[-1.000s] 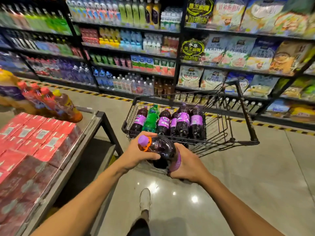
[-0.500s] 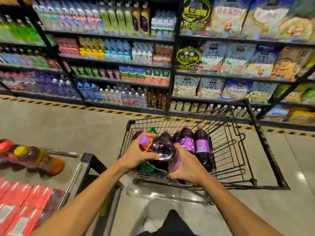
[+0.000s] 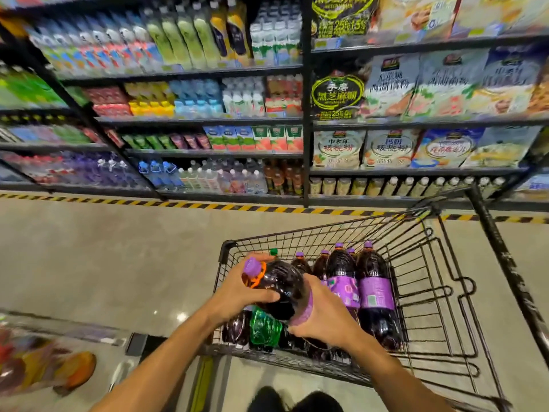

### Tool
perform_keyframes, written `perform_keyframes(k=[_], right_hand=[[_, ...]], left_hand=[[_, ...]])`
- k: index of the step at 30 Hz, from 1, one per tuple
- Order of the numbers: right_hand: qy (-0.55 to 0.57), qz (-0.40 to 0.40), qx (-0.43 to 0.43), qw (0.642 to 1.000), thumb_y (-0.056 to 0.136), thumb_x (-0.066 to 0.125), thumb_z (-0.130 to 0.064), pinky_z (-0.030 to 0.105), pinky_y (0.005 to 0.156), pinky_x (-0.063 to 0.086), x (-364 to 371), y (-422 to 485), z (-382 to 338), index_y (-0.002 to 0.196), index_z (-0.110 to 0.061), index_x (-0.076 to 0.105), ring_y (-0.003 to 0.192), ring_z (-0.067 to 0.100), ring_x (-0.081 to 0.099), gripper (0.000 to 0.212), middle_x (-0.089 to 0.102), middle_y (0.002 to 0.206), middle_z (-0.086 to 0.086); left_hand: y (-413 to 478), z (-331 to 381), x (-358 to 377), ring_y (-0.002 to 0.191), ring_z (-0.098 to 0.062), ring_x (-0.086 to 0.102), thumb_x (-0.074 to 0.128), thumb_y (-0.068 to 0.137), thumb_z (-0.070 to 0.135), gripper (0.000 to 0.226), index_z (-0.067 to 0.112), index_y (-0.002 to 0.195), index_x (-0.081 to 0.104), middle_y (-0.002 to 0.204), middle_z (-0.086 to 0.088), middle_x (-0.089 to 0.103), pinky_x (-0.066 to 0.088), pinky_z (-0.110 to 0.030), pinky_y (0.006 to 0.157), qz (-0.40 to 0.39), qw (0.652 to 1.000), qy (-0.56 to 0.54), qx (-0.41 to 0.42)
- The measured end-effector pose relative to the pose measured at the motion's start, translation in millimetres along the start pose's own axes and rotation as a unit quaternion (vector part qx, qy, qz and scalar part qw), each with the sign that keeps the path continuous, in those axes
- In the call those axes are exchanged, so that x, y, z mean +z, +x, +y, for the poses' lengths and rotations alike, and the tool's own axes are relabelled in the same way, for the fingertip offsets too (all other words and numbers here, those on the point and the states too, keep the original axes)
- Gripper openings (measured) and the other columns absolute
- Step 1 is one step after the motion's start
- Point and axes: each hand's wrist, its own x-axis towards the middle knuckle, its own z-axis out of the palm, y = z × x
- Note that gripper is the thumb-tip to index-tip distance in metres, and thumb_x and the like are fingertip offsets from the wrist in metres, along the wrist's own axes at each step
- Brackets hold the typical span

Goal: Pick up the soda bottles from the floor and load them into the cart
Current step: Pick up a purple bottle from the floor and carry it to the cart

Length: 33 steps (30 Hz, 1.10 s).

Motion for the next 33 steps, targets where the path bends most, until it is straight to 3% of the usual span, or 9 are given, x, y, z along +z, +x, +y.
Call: perform_keyframes(k=[6, 11, 15, 17, 19, 23, 27, 31, 33], right_hand=[[0.047, 0.009, 0.076, 0.996, 0.052, 0.092, -0.053, 0.035, 0.104, 0.055, 23.7, 34.9, 46.1, 0.139, -0.043, 0.041, 0.116, 0.001, 0.063, 0.101, 0.062, 0.129, -0.02], [0.09, 0.055, 0.165, 0.981, 0.057, 0.093, -0.046, 0.013, 0.089, 0.047, 35.6, 48.1, 65.1, 0.131, -0.046, 0.033, 0.109, 0.002, 0.062, 0.095, 0.059, 0.119, -0.025], [0.13, 0.109, 0.255, 0.952, 0.056, 0.091, -0.051, 0.014, 0.08, 0.046, 56.4, 62.6, 76.2, 0.138, -0.038, 0.037, 0.1, 0.001, 0.062, 0.099, 0.061, 0.118, -0.023], [0.149, 0.126, 0.302, 0.933, 0.059, 0.092, -0.043, 0.009, 0.069, 0.046, 65.3, 72.8, 81.1, 0.136, -0.037, 0.036, 0.091, 0.0, 0.063, 0.095, 0.063, 0.117, -0.018], [0.158, 0.134, 0.342, 0.917, 0.058, 0.091, -0.046, 0.019, 0.076, 0.051, 73.2, 81.7, 84.2, 0.136, -0.037, 0.033, 0.094, 0.008, 0.065, 0.097, 0.063, 0.119, -0.014], [0.133, 0.144, 0.388, 0.901, 0.051, 0.088, -0.056, 0.035, 0.092, 0.053, 86.0, 98.3, 86.2, 0.134, -0.036, 0.037, 0.107, 0.016, 0.065, 0.099, 0.063, 0.121, -0.013], [0.092, 0.166, 0.414, 0.89, 0.05, 0.084, -0.063, 0.04, 0.093, 0.056, 94.4, 115.6, 95.0, 0.132, -0.036, 0.036, 0.112, 0.015, 0.061, 0.099, 0.058, 0.121, -0.014], [0.037, 0.188, 0.427, 0.884, 0.069, 0.079, -0.066, 0.039, 0.105, 0.049, 90.8, 122.2, 87.7, 0.153, -0.029, 0.028, 0.136, 0.019, 0.042, 0.105, 0.043, 0.144, -0.007], [0.007, 0.173, 0.427, 0.888, 0.086, 0.073, -0.058, 0.04, 0.109, 0.046, 90.1, 118.9, 88.0, 0.16, -0.03, 0.022, 0.145, 0.017, 0.03, 0.094, 0.03, 0.156, -0.008]], left_hand=[[55.7, -24.8, -0.5, 0.114, -0.015, 0.069, 0.092, 0.064, 0.017, 0.076, 0.028, 0.132, 0.058, 0.125, 0.003, 0.07, 0.057, -0.027, 0.093, -0.049, 0.998, 0.018, -0.043], [104.2, -48.3, 21.0, 0.101, 0.002, 0.07, 0.086, 0.077, 0.004, 0.058, 0.03, 0.121, 0.059, 0.105, 0.014, 0.076, 0.051, -0.008, 0.079, -0.046, 0.995, -0.007, -0.087], [147.0, -70.7, 41.6, 0.092, 0.011, 0.068, 0.088, 0.074, 0.014, 0.054, 0.034, 0.114, 0.057, 0.102, 0.018, 0.073, 0.048, -0.005, 0.075, -0.065, 0.992, -0.013, -0.103], [171.9, -77.2, 47.2, 0.085, 0.013, 0.068, 0.084, 0.079, 0.005, 0.049, 0.032, 0.108, 0.056, 0.091, 0.022, 0.075, 0.049, -0.009, 0.075, -0.12, 0.987, 0.001, -0.104], [198.0, -80.3, 48.3, 0.078, 0.008, 0.07, 0.075, 0.084, -0.006, 0.044, 0.026, 0.106, 0.055, 0.083, 0.022, 0.076, 0.054, -0.014, 0.067, -0.184, 0.974, 0.001, -0.132], [238.2, -97.4, 38.5, 0.1, -0.008, 0.067, 0.091, 0.075, 0.023, 0.075, 0.032, 0.135, 0.047, 0.117, 0.009, 0.068, 0.063, -0.039, 0.069, -0.232, 0.949, 0.027, -0.212], [260.9, -114.6, 39.5, 0.096, -0.013, 0.072, 0.092, 0.072, 0.022, 0.076, 0.029, 0.136, 0.053, 0.119, 0.002, 0.071, 0.064, -0.041, 0.07, -0.219, 0.946, 0.037, -0.238], [281.9, -126.3, 45.4, 0.098, -0.014, 0.068, 0.091, 0.072, 0.029, 0.069, 0.033, 0.127, 0.05, 0.122, 0.008, 0.064, 0.064, -0.042, 0.074, -0.24, 0.933, 0.028, -0.265], [289.7, -132.2, 48.4, 0.106, -0.017, 0.067, 0.092, 0.069, 0.045, 0.073, 0.034, 0.128, 0.052, 0.13, 0.006, 0.062, 0.063, -0.046, 0.081, -0.24, 0.933, 0.033, -0.265]])
